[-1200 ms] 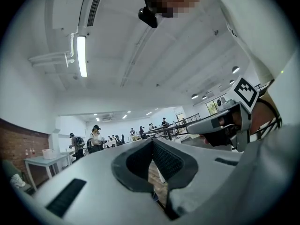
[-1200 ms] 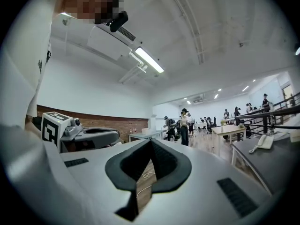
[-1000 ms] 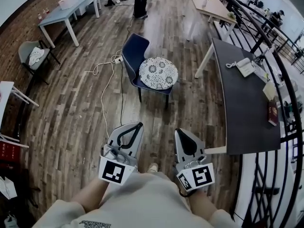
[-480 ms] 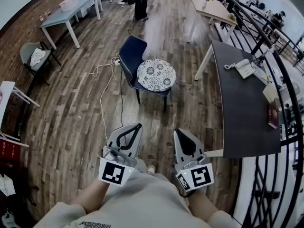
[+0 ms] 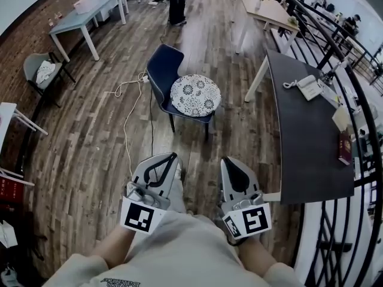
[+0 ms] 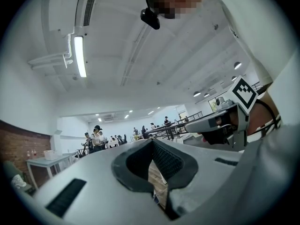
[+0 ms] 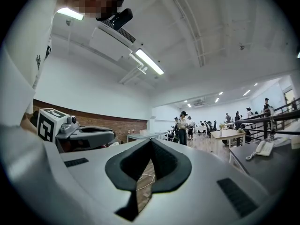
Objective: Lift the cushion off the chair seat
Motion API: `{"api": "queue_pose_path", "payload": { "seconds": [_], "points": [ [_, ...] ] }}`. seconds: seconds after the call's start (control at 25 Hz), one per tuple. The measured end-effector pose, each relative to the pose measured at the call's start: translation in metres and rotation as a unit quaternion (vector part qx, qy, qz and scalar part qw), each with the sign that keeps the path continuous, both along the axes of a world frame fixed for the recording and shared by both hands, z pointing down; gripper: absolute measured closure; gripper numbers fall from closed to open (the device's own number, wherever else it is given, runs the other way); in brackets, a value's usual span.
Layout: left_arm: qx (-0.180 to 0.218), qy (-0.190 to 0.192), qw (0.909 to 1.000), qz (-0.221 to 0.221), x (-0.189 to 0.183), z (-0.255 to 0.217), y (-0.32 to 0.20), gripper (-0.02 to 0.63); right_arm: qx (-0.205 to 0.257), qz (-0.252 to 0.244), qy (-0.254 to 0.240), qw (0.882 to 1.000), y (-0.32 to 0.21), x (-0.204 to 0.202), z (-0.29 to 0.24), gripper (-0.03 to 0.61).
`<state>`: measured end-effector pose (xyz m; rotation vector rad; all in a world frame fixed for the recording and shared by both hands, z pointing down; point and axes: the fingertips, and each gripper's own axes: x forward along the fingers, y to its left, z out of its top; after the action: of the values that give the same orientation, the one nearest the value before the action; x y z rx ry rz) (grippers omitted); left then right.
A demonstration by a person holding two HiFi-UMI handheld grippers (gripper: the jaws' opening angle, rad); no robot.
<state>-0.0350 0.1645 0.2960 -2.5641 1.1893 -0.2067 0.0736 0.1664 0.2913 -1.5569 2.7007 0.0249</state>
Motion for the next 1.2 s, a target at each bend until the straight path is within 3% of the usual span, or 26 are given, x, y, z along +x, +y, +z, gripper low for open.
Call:
{"api": "queue_pose_path", "payload": {
  "seconds": [0.24,0.6,1.2],
  "points": [
    [0.009,0.001,0.9999,-0.006,0.000,0.010,-0.041,0.609,0.009,-0.004,0.018,1.000,-0.036,-0.003,0.009,0.577],
    [-0.021,0.004,0.9996,0.019,0.000,0.024,-0.117,0.609,-0.015,0.004,0.021,1.000,-0.115,-0.009,0.023,0.577],
    [-0.041,-0.003,0.9951,0.090,0.023,0.023,-0.323,0.610,-0.046,0.048,0.021,0.998,-0.317,-0.010,0.024,0.577]
  ]
}}
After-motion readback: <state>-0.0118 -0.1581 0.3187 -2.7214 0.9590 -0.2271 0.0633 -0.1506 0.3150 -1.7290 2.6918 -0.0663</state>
